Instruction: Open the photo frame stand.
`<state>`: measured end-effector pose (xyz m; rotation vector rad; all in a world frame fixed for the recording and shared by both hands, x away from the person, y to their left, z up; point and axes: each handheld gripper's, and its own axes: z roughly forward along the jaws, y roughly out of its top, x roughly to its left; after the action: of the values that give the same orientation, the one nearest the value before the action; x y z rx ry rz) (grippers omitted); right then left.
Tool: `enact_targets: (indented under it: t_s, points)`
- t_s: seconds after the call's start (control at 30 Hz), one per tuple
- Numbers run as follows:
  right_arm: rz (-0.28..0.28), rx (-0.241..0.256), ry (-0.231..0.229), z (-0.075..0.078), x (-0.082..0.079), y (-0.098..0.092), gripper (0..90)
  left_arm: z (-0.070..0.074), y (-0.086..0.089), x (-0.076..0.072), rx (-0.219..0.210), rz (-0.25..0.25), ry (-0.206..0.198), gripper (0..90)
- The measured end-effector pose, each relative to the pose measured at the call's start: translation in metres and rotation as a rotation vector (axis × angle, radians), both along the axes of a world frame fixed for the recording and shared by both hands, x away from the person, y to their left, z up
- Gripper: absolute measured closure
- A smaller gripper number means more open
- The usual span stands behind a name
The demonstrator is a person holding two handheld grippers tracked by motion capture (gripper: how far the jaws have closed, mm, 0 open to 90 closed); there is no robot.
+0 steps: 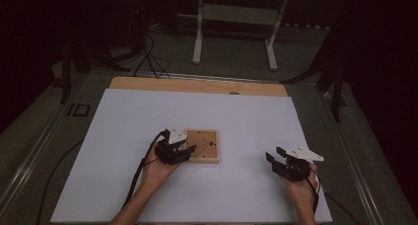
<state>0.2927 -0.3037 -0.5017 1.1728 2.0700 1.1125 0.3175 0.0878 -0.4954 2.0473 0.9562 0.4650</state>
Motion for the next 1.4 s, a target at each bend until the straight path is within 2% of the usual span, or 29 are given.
enact_targets:
  t_s: [0.17,0.3,0.4,0.43,0.53,0.67,0.87,1.0,1.23,1.4]
  points:
    - [0.008,0.026,0.008,0.0,0.001,0.002,56.1,-0.002,-0.003,0.001,0.004,-0.008,0.007,52.9]
    - [0.015,0.005,0.021,-0.001,0.001,0.005,66.5,-0.004,-0.005,0.001,0.012,-0.013,0.014,52.8]
    - [0.03,-0.012,0.017,-0.001,0.001,0.009,73.8,-0.005,-0.006,0.002,0.018,-0.018,0.017,52.8]
    - [0.03,-0.012,0.017,-0.001,0.001,0.009,73.8,-0.005,-0.006,0.002,0.018,-0.018,0.017,52.7]
    - [0.05,-0.015,0.008,0.0,-0.001,0.014,83.3,-0.006,-0.008,0.001,0.027,-0.034,0.019,52.2]
    - [0.064,0.0,0.0,0.001,-0.001,0.018,85.1,-0.008,-0.01,0.001,0.031,-0.05,0.021,51.8]
    - [0.079,-0.002,-0.007,0.002,-0.002,0.023,85.0,-0.01,-0.012,0.003,0.032,-0.044,0.032,49.3]
    - [0.075,-0.014,-0.008,0.003,-0.003,0.032,88.1,-0.013,-0.014,0.004,0.038,-0.04,0.038,47.8]
    - [0.122,-0.016,-0.035,0.007,-0.005,0.046,89.3,-0.018,-0.016,0.004,0.055,-0.034,0.04,47.1]
    - [0.154,0.016,-0.043,0.009,-0.006,0.055,89.3,-0.02,-0.015,0.004,0.051,-0.03,0.044,47.5]
